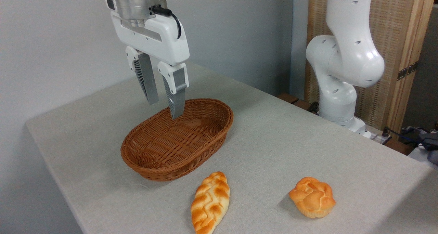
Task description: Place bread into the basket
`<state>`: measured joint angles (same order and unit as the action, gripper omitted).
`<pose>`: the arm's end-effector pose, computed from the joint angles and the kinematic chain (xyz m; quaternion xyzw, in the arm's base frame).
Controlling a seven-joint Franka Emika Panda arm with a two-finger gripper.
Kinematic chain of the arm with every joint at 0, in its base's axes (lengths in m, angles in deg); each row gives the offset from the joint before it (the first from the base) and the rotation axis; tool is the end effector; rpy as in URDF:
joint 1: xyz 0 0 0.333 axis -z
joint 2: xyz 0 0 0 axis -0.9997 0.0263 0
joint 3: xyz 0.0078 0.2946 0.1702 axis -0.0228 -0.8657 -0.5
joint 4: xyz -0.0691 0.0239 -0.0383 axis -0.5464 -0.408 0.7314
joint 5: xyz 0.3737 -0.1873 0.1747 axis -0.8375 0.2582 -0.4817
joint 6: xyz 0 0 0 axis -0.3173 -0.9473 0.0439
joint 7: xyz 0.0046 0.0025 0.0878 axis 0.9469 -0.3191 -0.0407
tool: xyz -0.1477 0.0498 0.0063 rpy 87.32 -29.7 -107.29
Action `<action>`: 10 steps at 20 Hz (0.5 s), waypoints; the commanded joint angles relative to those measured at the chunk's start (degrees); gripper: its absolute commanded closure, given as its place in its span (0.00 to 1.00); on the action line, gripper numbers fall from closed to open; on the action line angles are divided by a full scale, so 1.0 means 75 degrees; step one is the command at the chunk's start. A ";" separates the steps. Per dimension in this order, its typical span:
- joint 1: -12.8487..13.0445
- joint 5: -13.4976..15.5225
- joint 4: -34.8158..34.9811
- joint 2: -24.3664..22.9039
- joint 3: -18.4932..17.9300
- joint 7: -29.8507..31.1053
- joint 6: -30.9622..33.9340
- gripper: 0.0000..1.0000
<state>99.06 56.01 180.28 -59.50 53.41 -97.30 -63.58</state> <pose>0.6230 -0.0755 0.5798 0.9373 -0.3477 0.0207 0.0152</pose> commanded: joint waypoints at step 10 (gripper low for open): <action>-0.0002 0.0055 -0.0070 0.0062 -0.0001 0.0066 0.0116 0.00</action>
<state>99.06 56.01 180.28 -59.21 53.47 -97.29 -63.58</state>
